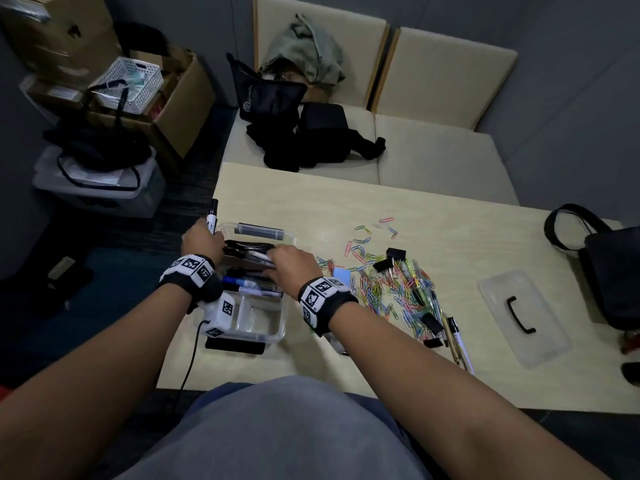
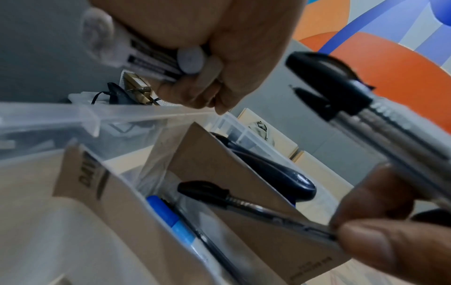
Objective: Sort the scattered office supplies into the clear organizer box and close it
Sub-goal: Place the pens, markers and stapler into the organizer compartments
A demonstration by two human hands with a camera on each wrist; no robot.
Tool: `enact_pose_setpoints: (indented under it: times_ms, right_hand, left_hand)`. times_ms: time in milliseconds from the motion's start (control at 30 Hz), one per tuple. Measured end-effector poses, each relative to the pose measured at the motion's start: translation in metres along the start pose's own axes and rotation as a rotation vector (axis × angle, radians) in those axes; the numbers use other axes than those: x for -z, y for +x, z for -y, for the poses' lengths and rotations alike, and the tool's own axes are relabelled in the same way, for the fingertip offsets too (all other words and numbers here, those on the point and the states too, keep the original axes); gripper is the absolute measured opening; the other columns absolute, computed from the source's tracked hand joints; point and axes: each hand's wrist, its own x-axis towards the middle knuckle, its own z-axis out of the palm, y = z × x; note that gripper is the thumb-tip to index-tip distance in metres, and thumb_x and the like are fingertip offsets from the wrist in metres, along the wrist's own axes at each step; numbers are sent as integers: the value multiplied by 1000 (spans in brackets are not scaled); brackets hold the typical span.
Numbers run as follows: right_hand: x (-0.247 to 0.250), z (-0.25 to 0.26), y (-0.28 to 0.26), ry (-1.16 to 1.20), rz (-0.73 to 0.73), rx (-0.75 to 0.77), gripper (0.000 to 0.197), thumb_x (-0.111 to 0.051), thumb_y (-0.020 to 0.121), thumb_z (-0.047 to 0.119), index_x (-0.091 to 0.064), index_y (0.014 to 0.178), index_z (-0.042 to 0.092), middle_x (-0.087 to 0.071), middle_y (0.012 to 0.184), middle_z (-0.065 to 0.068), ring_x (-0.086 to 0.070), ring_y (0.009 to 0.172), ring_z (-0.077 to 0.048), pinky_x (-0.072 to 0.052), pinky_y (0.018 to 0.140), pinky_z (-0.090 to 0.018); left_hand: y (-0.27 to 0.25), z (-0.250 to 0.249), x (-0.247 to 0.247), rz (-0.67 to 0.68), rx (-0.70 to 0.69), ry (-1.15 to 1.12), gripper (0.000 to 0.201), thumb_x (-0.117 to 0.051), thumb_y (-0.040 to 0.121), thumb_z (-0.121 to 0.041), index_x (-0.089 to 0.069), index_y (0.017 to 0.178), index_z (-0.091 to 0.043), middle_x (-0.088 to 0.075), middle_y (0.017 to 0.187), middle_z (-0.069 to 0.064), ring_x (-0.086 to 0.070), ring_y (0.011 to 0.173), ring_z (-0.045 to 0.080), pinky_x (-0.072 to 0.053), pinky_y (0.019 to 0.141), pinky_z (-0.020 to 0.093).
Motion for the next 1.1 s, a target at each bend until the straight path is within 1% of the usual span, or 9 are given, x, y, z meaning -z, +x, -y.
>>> enact_pose_setpoints:
  times_ms: [200, 400, 500, 600, 767, 900, 967, 1033, 1100]
  right_hand:
    - [-16, 8, 4, -65, -39, -9, 16, -61, 95, 25, -62, 92, 9, -63, 97, -11, -64, 80, -33, -52, 66, -37]
    - [-26, 12, 6, -184, -41, -5, 6, -63, 92, 12, -58, 96, 12, -63, 89, -7, -63, 70, -30, -38, 54, -32]
    - [-30, 12, 8, -206, -14, -15, 9, -63, 91, 10, -58, 97, 13, -65, 84, -5, -61, 65, -27, -37, 53, -30]
    - [-31, 12, 10, -193, -2, -3, 12, -64, 92, 14, -56, 102, 12, -65, 84, -6, -65, 69, -28, -40, 54, -30]
    - [-20, 3, 14, 38, 103, -46, 25, -61, 93, 39, -53, 95, 15, -64, 90, -8, -60, 77, -28, -39, 59, -31]
    - [-5, -11, 17, 427, 230, -82, 43, -56, 95, 51, -55, 87, 9, -56, 79, -11, -50, 64, -19, -31, 55, -30]
    - [5, -18, 16, 584, 268, -130, 38, -47, 99, 51, -56, 93, 15, -53, 75, -6, -45, 57, -15, -34, 51, -26]
    - [9, -22, 15, 722, 335, -156, 19, -46, 101, 45, -52, 91, 31, -47, 72, -6, -38, 50, -12, -31, 44, -22]
    - [9, -27, 15, 791, 384, -154, 13, -48, 103, 35, -49, 90, 33, -45, 74, -10, -34, 47, -10, -27, 41, -20]
  left_hand:
    - [4, 4, 2, 17, -7, -27, 27, -54, 93, -17, -56, 106, 6, -62, 108, 30, -57, 102, 45, -45, 81, 43]
    - [4, 7, 2, 26, -1, -59, 28, -54, 94, -20, -57, 105, 6, -62, 106, 29, -59, 99, 45, -43, 76, 40]
    - [6, 8, 3, 45, 4, -77, 28, -54, 94, -21, -56, 105, 5, -62, 105, 29, -58, 98, 44, -38, 73, 35]
    - [6, 8, 5, 52, 12, -97, 26, -54, 93, -20, -56, 103, 4, -62, 104, 27, -58, 96, 42, -36, 72, 34]
    - [4, 7, 3, 35, 13, -86, 24, -51, 95, -19, -54, 101, 4, -61, 103, 28, -58, 95, 42, -37, 70, 35]
    - [5, 7, 1, 58, 14, -52, 19, -49, 95, -18, -51, 101, 0, -60, 103, 27, -53, 84, 37, -38, 70, 36]
    - [6, 4, 1, 69, 13, -26, 15, -46, 94, -14, -49, 101, -1, -59, 103, 27, -52, 82, 37, -39, 69, 37]
    - [5, 0, 1, 71, 11, 20, 16, -45, 93, -12, -48, 106, -2, -59, 107, 28, -56, 91, 43, -42, 71, 40]
    - [3, -4, 2, 70, 8, 68, 21, -45, 94, -11, -47, 112, -2, -58, 111, 28, -57, 97, 46, -44, 74, 44]
